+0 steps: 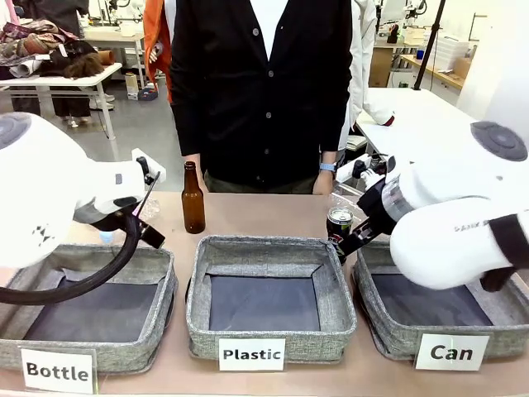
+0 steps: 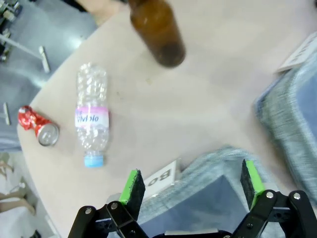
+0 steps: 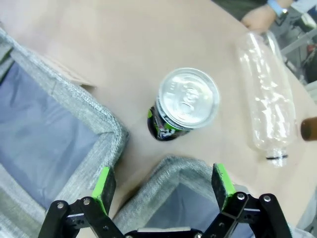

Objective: Sort the can waste into the basket.
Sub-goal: Pick up the can waste from the table and place it in the right Fabric basket.

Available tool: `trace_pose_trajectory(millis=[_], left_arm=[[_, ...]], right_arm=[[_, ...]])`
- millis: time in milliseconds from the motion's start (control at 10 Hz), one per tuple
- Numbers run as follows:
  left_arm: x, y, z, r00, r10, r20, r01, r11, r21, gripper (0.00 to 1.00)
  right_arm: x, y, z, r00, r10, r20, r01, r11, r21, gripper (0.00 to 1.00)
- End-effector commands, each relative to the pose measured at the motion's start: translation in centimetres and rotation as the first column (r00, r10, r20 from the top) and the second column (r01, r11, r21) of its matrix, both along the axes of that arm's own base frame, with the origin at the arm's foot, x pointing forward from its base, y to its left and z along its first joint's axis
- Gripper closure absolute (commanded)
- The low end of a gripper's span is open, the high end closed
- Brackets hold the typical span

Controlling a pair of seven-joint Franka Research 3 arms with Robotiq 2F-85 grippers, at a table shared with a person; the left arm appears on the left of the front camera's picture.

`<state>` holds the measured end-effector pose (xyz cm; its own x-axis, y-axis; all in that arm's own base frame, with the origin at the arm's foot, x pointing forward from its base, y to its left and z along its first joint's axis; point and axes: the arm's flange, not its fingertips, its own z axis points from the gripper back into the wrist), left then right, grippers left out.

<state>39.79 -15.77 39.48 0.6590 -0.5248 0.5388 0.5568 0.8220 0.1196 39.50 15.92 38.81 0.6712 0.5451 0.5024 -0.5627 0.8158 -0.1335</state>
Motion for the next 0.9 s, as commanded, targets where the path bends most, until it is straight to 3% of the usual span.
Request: trace_pose_trajectory(millis=[0, 100, 200, 400, 600, 800], left_arm=[[-4.0, 1.4, 6.3, 0.992, -0.106, -0.063, 0.096, 0.985, -0.144, 0.0], [-6.2, 1.9, 9.1, 0.992, -0.055, -0.11, 0.037, 0.986, -0.161, 0.0], [-8.2, 2.8, 10.2, 0.98, -0.148, -0.13, 0.119, 0.971, -0.208, 0.0], [-10.0, 8.4, 12.1, 0.985, -0.117, -0.128, 0.079, 0.96, -0.269, 0.0], [-11.2, 18.4, 12.9, 0.981, -0.105, -0.164, 0.012, 0.872, -0.489, 0.0], [-12.3, 27.4, 11.2, 0.983, 0.013, -0.182, -0.141, 0.684, -0.716, 0.0]], right_arm=[[-1.9, -3.0, 7.0, 0.992, -0.104, -0.078, 0.111, 0.989, 0.097, 0.0], [-3.6, -5.1, 10.5, 0.981, -0.152, -0.117, 0.174, 0.962, 0.209, 0.0], [-5.0, -7.6, 12.4, 0.974, -0.131, -0.185, 0.177, 0.949, 0.261, 0.0], [-6.2, -13.7, 13.6, 0.942, -0.05, -0.332, 0.201, 0.876, 0.439, 0.0], [-6.7, -21.9, 12.6, 0.904, -0.022, -0.428, 0.327, 0.682, 0.654, 0.0], [-7.6, -28.4, 10.0, 0.901, -0.01, -0.434, 0.385, 0.481, 0.788, 0.0]])
